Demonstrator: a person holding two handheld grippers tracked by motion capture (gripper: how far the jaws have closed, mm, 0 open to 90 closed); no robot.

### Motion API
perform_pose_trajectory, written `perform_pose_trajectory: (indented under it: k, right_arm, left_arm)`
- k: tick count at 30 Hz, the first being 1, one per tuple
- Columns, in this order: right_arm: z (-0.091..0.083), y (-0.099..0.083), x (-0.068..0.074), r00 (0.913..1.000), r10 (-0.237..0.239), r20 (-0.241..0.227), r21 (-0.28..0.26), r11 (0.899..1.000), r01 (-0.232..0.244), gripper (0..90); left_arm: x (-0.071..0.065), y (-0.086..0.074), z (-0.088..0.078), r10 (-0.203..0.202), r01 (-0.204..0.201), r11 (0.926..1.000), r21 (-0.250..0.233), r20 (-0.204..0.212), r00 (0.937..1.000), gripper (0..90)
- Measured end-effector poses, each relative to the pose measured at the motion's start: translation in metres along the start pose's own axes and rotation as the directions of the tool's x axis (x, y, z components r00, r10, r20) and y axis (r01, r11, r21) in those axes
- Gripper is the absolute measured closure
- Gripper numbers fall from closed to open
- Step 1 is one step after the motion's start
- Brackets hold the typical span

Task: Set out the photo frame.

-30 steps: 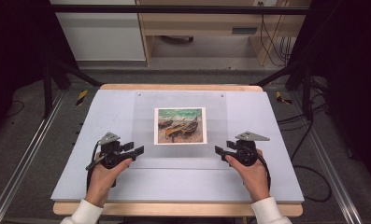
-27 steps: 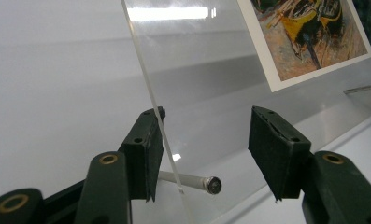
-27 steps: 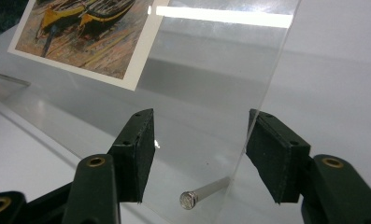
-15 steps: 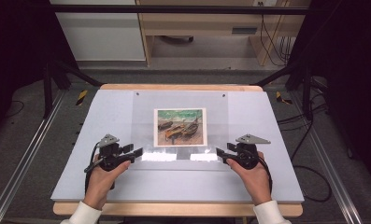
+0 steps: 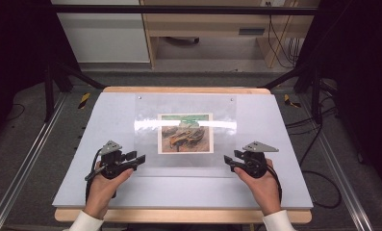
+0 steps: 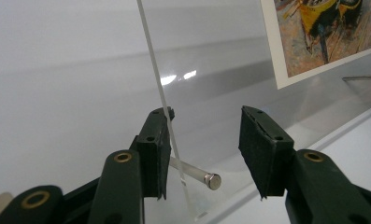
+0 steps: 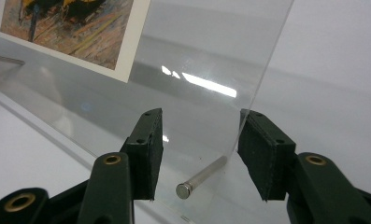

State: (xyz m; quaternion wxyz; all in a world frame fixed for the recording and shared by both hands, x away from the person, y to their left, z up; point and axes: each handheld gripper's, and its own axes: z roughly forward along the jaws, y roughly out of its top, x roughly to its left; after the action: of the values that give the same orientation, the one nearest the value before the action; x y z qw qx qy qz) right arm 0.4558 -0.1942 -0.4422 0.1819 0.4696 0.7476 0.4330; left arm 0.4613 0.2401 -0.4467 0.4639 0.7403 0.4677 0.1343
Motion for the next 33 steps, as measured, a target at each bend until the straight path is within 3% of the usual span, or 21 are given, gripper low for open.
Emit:
perform_pose_trajectory:
  k: [33]
  right_arm:
    - [-0.011, -0.014, 0.006, 0.9990, -0.040, 0.021, 0.016, 0.999, 0.039, 62.4]
  left_arm:
    - [-0.007, -0.011, -0.009, 0.037, -0.036, 0.9989, 0.029, -0.024, 0.9990, 61.6]
